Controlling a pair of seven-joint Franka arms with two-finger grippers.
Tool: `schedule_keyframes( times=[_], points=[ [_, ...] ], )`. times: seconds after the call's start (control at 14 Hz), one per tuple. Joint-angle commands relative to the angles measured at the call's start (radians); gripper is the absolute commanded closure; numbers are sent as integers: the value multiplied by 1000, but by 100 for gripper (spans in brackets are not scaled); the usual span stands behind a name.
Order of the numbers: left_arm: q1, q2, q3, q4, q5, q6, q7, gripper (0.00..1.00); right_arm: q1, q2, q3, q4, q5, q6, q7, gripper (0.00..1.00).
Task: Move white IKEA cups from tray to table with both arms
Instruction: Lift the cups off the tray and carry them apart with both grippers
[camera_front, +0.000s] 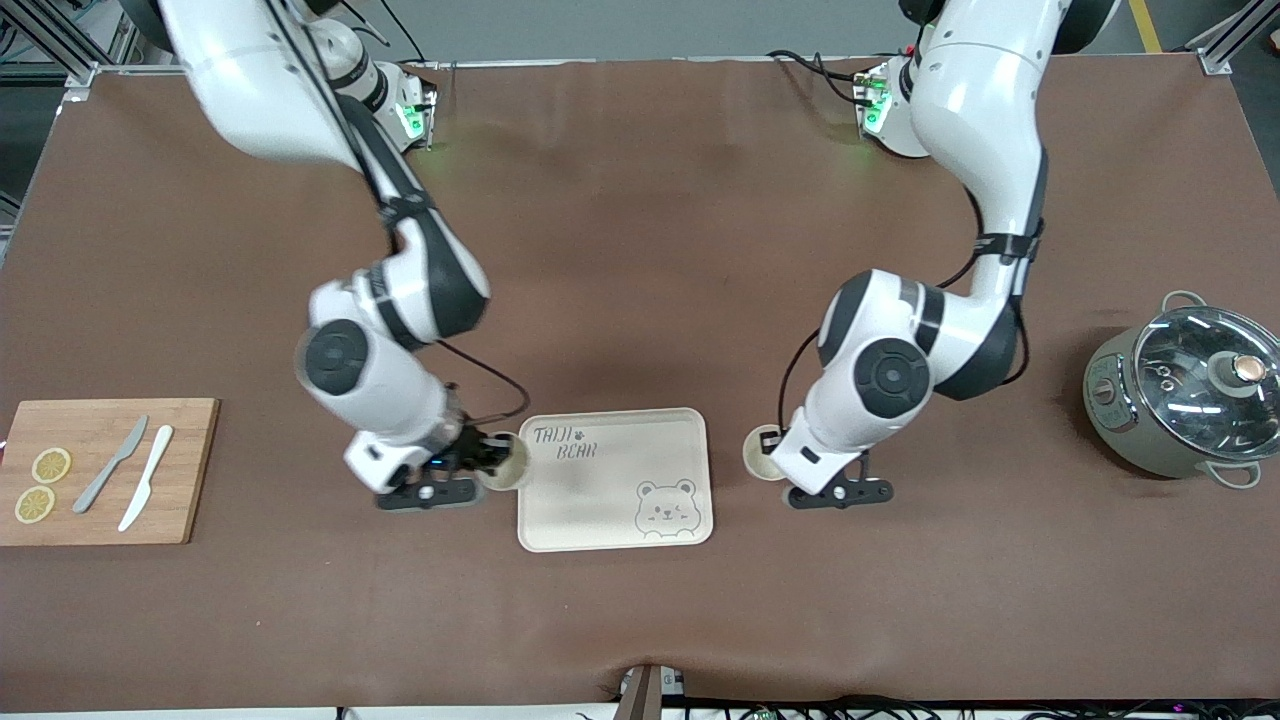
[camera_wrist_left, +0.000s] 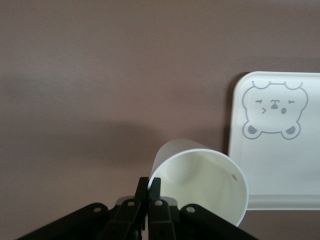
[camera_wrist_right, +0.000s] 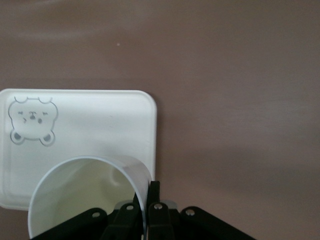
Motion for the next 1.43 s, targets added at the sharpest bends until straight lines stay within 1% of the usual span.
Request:
schedule_keyframes(
  times=[0.0, 0.07, 0.21, 0.43, 0.71, 0.93, 1.21, 1.36],
  points=[
    [59, -49, 1, -13, 19, -53, 85, 100, -117, -83, 20, -33, 3, -93, -198, 100],
    [94, -52, -1, -13, 20, -53, 114, 100, -145, -93, 19, -34, 3, -112, -264, 100],
    [131, -54, -2, -15, 20, -53, 181, 100, -209, -93, 20, -34, 3, -125, -372, 100],
    [207, -54, -2, -18, 16, -53, 335, 100, -295, -86, 19, -34, 3, -124, -544, 100],
    [293, -39, -2, -20, 19, -53, 499, 100, -369, -64, 19, -34, 5, -110, -697, 100],
    [329, -23, -1, -23, 23, -51, 536, 100, -407, -22, 19, -34, 2, -107, -789, 100],
    [341, 6, -1, -27, 80, -39, 541, 100, -452, 54, 19, -36, 6, -2, -894, 100],
    [346, 26, -1, -27, 94, -30, 542, 100, -472, 86, 19, -36, 8, 26, -935, 100]
  ],
)
